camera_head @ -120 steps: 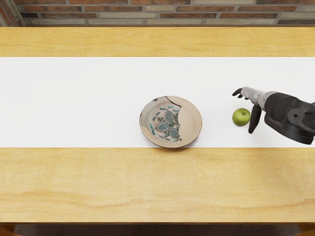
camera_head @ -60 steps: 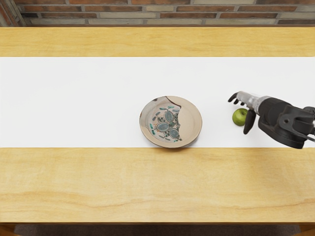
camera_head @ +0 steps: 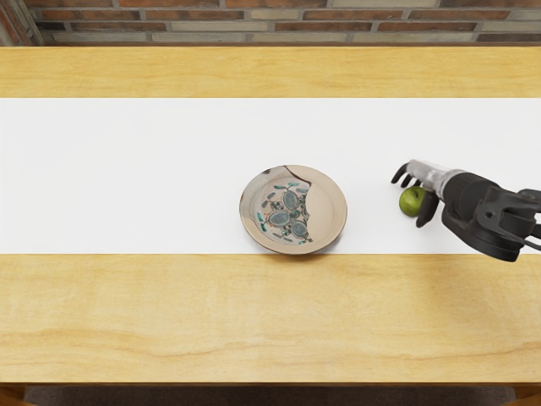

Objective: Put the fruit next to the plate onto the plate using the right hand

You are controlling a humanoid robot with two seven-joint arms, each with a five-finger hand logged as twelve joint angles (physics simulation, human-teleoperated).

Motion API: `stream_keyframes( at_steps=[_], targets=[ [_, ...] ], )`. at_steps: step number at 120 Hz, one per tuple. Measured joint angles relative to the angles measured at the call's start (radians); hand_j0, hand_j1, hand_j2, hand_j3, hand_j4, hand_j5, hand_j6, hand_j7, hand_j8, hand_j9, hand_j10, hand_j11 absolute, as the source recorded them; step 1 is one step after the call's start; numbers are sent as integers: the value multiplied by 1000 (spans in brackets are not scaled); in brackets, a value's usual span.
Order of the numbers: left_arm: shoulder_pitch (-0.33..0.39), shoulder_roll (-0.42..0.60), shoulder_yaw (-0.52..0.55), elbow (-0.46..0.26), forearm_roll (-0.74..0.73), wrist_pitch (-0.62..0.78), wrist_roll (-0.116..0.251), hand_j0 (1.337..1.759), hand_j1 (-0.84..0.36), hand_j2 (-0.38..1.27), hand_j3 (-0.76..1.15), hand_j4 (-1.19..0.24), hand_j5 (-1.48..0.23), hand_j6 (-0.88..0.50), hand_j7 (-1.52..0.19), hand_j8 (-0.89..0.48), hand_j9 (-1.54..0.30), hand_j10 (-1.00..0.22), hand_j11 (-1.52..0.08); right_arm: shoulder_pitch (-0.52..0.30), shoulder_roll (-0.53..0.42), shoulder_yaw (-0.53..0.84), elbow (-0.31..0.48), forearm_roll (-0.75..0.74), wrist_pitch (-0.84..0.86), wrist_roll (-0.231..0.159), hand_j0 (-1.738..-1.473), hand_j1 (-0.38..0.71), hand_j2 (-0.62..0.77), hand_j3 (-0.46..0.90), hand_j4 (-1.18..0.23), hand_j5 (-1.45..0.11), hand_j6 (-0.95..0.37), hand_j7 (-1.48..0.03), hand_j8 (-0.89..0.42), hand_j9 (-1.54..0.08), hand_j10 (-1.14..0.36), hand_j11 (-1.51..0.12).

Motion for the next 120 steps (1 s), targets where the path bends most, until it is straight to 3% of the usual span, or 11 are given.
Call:
stream_keyframes(
  at_steps=[37,45,61,87,120],
  targets=[
    [0,0,0,0,0,0,0,1658,349,0,0,0,0,0,0,0,0,0,0,0,5,3,3,-1,-1,0,-1657,201,-82,0,-469,-613,-472,-609,-470,-612,-469,-612],
    [0,0,0,0,0,0,0,1658,349,0,0,0,0,0,0,0,0,0,0,0,5,2,3,-1,0,0,-1656,229,-73,0,-501,-665,-507,-657,-427,-664,-502,-664],
    [0,0,0,0,0,0,0,1658,349,0,0,0,0,0,0,0,0,0,0,-1,2,5,3,2,0,0,-1655,282,57,1,-591,-809,-446,-787,-358,-806,-516,-805],
    [0,0,0,0,0,0,0,1658,349,0,0,0,0,0,0,0,0,0,0,0,-4,14,3,4,3,0,-1655,308,269,1,-687,-979,-457,-932,-327,-975,-525,-977],
    [0,0,0,0,0,0,0,1658,349,0,0,0,0,0,0,0,0,0,0,6,20,83,3,15,6,2,-1658,326,330,3,-705,-1095,-403,-994,-268,-1091,-481,-1110]
  ],
)
